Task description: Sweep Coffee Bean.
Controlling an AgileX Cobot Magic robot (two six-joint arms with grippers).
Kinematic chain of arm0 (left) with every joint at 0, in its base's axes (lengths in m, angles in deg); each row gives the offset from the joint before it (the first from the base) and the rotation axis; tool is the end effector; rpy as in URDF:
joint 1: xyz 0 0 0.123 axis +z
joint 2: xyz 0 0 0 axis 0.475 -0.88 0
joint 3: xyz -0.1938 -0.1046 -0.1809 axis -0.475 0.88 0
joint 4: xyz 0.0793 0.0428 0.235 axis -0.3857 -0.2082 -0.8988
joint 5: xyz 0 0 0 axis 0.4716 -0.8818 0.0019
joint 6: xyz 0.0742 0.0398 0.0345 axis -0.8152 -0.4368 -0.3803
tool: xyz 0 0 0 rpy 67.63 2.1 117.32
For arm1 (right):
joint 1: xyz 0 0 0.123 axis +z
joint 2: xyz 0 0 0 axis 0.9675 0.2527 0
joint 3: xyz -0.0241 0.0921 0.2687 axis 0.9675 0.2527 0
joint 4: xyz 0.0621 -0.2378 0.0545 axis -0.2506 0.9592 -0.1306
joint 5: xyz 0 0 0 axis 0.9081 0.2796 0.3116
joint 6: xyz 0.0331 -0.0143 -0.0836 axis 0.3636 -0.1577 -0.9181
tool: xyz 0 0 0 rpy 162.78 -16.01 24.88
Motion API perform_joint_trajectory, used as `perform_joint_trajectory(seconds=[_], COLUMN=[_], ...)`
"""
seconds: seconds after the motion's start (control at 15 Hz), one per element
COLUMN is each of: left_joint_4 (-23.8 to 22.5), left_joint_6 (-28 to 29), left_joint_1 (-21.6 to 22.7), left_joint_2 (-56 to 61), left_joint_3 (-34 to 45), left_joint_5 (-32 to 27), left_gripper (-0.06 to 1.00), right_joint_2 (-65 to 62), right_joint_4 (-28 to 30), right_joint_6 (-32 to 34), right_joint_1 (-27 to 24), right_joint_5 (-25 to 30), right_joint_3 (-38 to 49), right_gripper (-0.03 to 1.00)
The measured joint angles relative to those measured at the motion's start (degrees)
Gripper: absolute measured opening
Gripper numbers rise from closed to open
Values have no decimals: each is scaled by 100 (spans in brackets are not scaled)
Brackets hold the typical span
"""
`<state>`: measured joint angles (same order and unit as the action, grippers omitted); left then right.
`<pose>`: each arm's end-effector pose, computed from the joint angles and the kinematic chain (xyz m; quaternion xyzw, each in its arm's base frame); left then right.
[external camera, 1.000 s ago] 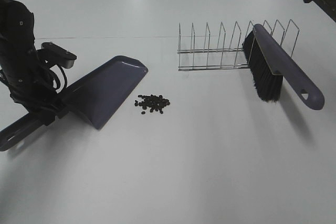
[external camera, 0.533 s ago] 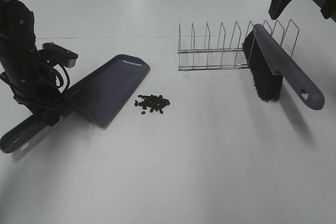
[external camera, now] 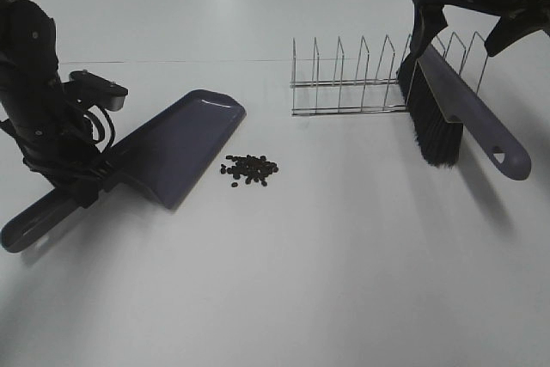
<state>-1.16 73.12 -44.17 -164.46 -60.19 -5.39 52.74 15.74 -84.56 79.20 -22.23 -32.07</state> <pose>0.3596 -0.1007 0.1201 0.2684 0.9630 0.0058 0.0235 0.4294 0.0323 0.2383 -0.0448 0.9889 0.0229 0.1397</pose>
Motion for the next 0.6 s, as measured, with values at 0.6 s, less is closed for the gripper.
perform_joint_trajectory(seconds=[0.6], left_joint_4=[0], left_joint_6=[0], left_joint_1=[0], left_joint_2=[0], left_joint_3=[0], left_joint_5=[-11], left_gripper=[31], right_joint_2=[1043], right_joint_4=[321], right_joint_6=[-143], right_joint_1=[0], right_joint_5=[-905], right_joint_3=[0], right_gripper=[86])
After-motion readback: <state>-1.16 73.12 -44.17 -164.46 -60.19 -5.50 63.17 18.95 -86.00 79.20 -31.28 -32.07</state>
